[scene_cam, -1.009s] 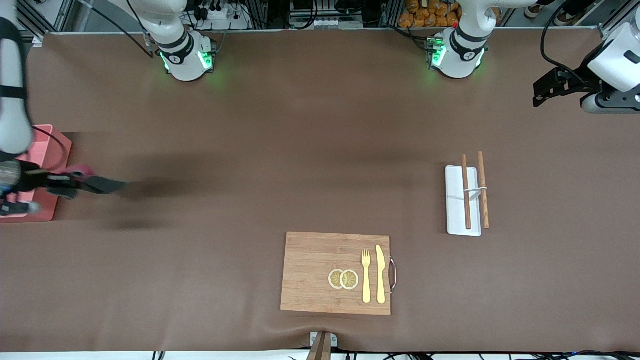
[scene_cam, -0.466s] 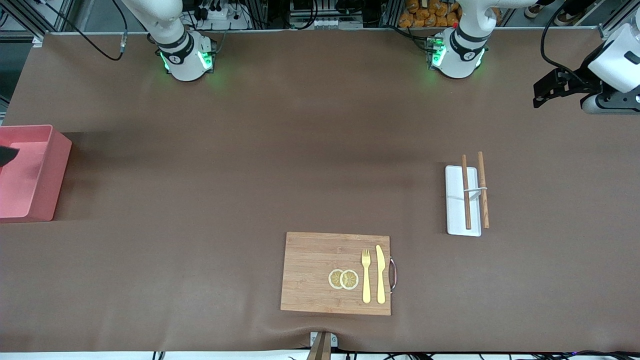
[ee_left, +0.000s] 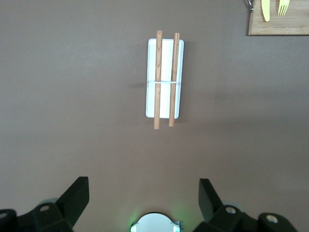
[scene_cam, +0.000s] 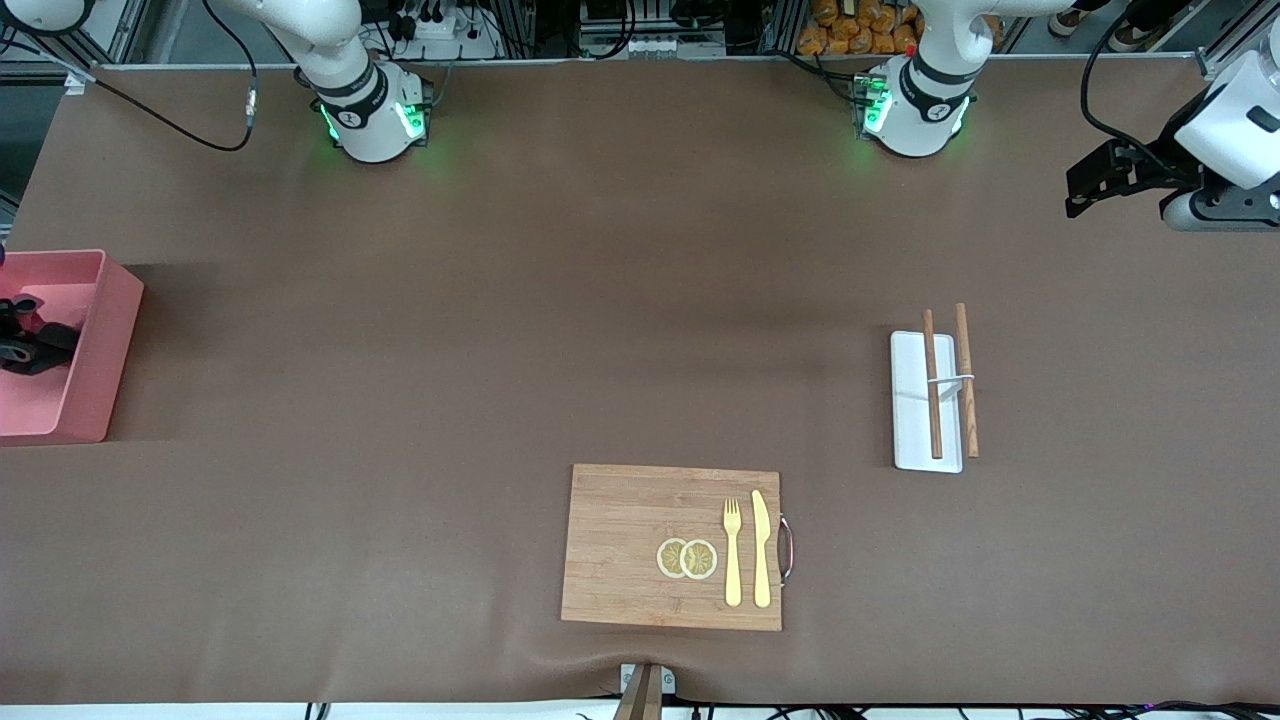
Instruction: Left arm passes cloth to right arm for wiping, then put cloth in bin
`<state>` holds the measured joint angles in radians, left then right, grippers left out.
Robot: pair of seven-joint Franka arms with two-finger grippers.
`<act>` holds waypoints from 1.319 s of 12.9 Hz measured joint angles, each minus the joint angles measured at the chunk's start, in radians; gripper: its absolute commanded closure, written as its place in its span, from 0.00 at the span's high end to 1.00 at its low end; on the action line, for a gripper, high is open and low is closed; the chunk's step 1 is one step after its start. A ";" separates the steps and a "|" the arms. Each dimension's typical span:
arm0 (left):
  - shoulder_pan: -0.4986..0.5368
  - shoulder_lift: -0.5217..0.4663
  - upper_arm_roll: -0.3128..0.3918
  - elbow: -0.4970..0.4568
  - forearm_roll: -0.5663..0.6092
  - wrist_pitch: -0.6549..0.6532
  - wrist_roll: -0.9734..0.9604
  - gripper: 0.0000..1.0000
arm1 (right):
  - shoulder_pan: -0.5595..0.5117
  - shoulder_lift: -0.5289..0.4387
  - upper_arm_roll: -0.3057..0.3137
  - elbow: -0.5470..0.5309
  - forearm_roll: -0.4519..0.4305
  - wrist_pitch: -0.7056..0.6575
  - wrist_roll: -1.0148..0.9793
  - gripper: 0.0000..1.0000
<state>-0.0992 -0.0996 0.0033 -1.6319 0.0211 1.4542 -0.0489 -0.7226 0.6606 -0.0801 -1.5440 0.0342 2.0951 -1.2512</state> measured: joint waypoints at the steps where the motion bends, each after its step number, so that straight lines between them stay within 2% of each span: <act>1: 0.000 0.000 0.000 0.000 0.000 0.001 0.000 1.00 | 0.000 -0.001 0.004 0.009 0.001 -0.004 0.000 1.00; 4: 0.000 0.000 0.000 0.000 0.000 0.002 0.000 1.00 | 0.003 -0.018 0.008 0.049 0.004 -0.048 -0.001 1.00; 8: 0.000 0.001 -0.001 0.000 0.000 0.002 0.000 1.00 | 0.051 -0.090 0.012 0.184 -0.004 -0.313 0.032 1.00; 11: 0.000 0.006 -0.001 -0.001 0.000 0.005 0.000 1.00 | 0.130 -0.160 0.015 0.279 -0.037 -0.465 0.189 1.00; 14: 0.000 0.009 -0.001 -0.001 0.000 0.009 0.000 1.00 | 0.248 -0.228 0.021 0.282 -0.048 -0.563 0.404 1.00; 17: 0.000 0.009 -0.001 -0.001 0.000 0.012 0.000 1.00 | 0.347 -0.233 0.023 0.281 -0.050 -0.591 0.594 1.00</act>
<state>-0.0995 -0.0903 0.0022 -1.6329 0.0211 1.4665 -0.0489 -0.3753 0.4277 -0.0568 -1.2635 -0.0161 1.5036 -0.6575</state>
